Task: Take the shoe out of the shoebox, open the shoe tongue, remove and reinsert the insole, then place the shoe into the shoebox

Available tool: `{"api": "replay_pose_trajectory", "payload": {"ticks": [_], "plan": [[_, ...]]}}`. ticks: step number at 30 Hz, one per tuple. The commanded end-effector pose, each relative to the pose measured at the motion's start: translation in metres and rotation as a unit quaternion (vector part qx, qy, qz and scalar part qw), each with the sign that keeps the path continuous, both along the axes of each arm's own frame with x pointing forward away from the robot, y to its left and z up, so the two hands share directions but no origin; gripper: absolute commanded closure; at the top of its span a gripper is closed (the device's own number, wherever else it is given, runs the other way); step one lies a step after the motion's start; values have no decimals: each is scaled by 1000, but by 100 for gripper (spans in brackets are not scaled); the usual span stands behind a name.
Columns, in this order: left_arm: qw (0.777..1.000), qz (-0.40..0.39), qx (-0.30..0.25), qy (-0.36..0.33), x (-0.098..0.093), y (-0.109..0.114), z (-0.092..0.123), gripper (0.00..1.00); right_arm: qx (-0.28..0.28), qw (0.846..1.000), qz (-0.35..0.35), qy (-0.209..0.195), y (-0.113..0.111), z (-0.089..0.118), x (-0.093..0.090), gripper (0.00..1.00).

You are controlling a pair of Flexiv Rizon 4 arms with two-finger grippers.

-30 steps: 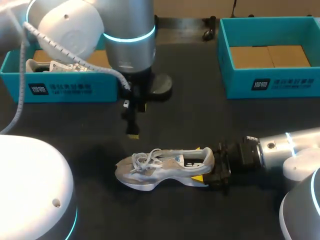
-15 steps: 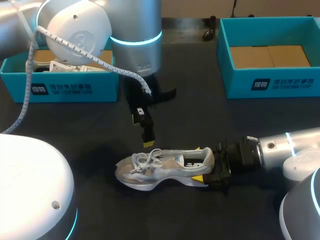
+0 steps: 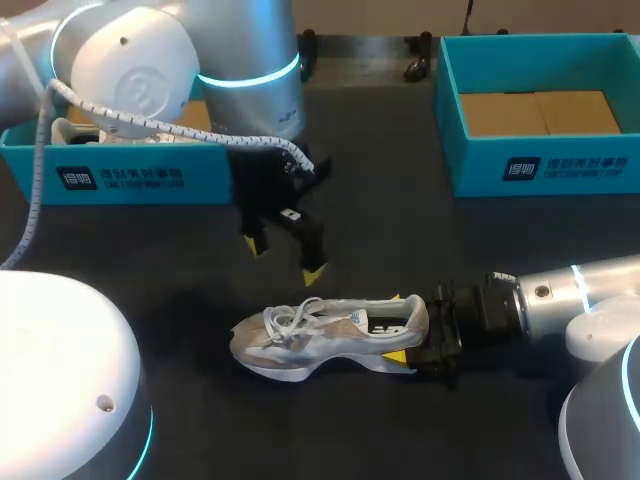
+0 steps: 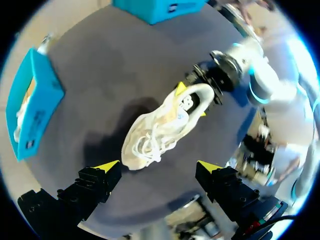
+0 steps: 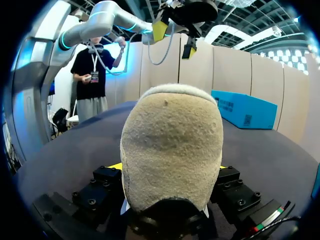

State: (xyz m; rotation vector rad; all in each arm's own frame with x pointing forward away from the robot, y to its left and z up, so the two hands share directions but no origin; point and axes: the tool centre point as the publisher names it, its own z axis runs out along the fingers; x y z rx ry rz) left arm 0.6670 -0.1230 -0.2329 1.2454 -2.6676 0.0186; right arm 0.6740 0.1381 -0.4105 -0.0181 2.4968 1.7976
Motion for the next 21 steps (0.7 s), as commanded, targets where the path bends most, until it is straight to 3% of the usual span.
{"api": "replay_pose_trajectory", "payload": {"ticks": [1,3,5,12,21], "plan": [[881,472,24,20,-2,2,-2,0,-2,1000,0,1,2,-3,1,100],[881,472,24,20,-2,2,-2,0,-2,1000,0,1,2,-3,1,100],[863,504,40,14,-8,-13,-10,0,-2,1000,0,1,2,-3,1,100],[835,545,72,1,-28,-44,-27,0,-2,1000,0,1,2,-3,1,100],[797,597,90,-6,-29,-61,-38,0,-2,1000,0,1,2,-3,1,100]]}}
